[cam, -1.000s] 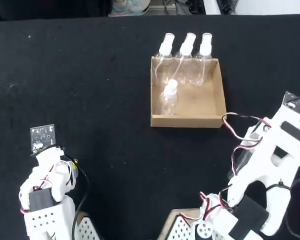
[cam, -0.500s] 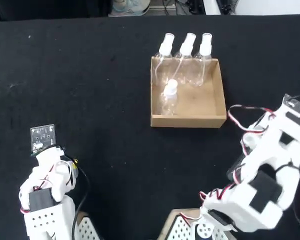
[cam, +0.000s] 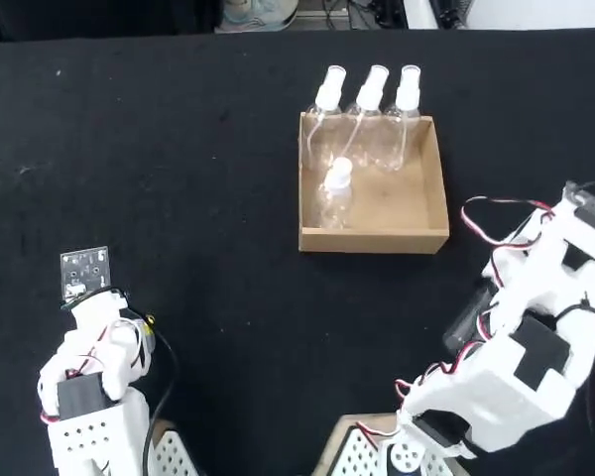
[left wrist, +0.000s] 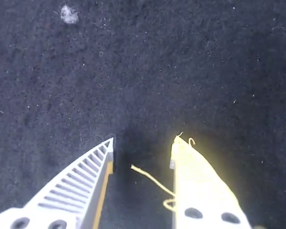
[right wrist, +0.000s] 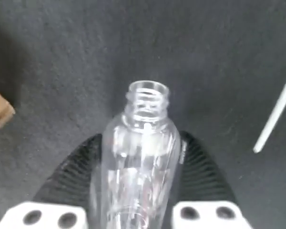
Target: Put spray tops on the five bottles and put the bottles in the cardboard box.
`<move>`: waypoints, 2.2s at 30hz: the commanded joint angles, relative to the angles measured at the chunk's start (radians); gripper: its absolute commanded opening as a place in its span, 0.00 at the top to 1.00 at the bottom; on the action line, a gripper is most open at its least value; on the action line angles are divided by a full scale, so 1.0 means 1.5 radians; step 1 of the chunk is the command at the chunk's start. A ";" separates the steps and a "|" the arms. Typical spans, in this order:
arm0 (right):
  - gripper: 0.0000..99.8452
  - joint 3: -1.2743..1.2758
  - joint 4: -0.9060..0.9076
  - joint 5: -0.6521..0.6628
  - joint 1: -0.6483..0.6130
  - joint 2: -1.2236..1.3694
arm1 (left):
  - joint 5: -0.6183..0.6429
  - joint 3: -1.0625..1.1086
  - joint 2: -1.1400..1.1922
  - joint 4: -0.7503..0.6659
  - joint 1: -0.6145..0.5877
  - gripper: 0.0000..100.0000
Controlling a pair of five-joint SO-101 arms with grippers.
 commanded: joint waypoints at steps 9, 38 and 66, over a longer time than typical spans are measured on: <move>0.96 -0.350 0.149 0.126 -0.003 -0.013 | -0.004 0.015 -0.004 0.003 -0.002 0.81; 0.96 0.493 -1.144 0.126 -0.011 -0.258 | -0.003 0.014 -0.004 0.003 -0.002 0.81; 0.93 0.653 -1.567 0.089 -0.034 -0.060 | -0.003 0.014 -0.004 0.003 -0.001 0.81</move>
